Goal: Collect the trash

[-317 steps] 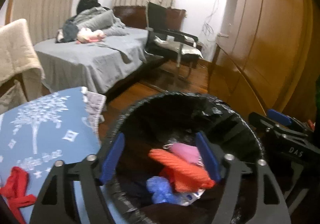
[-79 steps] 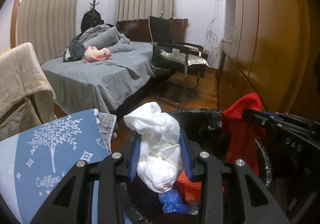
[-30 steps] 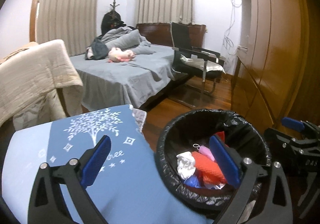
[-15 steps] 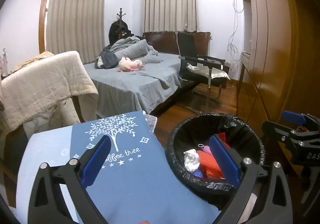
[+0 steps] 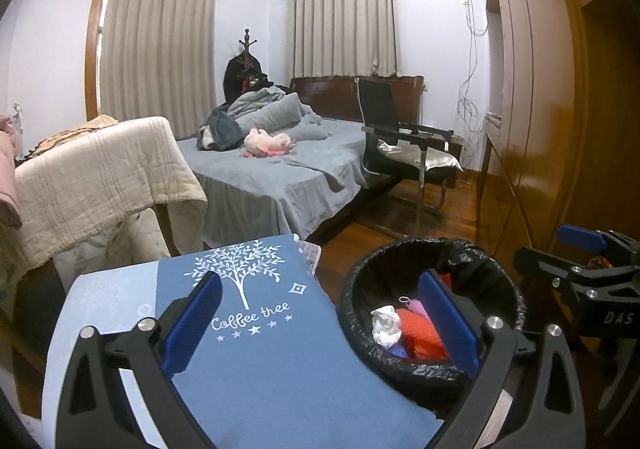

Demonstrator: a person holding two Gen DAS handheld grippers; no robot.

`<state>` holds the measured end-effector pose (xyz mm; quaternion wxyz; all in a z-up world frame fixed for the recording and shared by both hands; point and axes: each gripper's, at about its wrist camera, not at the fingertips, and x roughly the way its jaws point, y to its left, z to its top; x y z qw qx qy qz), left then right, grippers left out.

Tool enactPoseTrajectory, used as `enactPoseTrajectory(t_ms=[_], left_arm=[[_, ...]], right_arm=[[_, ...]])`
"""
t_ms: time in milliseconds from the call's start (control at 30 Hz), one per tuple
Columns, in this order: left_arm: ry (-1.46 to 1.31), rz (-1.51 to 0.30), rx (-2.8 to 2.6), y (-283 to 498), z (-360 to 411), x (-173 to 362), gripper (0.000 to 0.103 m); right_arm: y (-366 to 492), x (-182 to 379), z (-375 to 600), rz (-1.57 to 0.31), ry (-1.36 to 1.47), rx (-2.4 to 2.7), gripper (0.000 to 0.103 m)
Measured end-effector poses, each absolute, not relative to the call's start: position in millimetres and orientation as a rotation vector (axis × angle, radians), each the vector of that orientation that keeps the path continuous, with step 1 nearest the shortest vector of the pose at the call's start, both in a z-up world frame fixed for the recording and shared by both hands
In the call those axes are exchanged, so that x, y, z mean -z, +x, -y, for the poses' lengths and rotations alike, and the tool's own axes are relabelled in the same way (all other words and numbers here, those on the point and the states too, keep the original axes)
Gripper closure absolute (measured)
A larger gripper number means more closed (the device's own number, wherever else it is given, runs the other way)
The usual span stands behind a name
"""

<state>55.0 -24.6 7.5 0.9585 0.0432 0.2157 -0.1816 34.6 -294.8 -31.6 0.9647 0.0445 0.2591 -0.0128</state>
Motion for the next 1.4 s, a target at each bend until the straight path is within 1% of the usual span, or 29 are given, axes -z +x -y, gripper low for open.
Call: enactPoseTrajectory(t_ms=[1400], left_arm=[[0.089, -0.431, 0.366, 53.7, 24.2, -10.5, 0.006]], right_arm=[[34.0, 30.5, 290.7, -0.521, 0.087, 0.025, 0.005]])
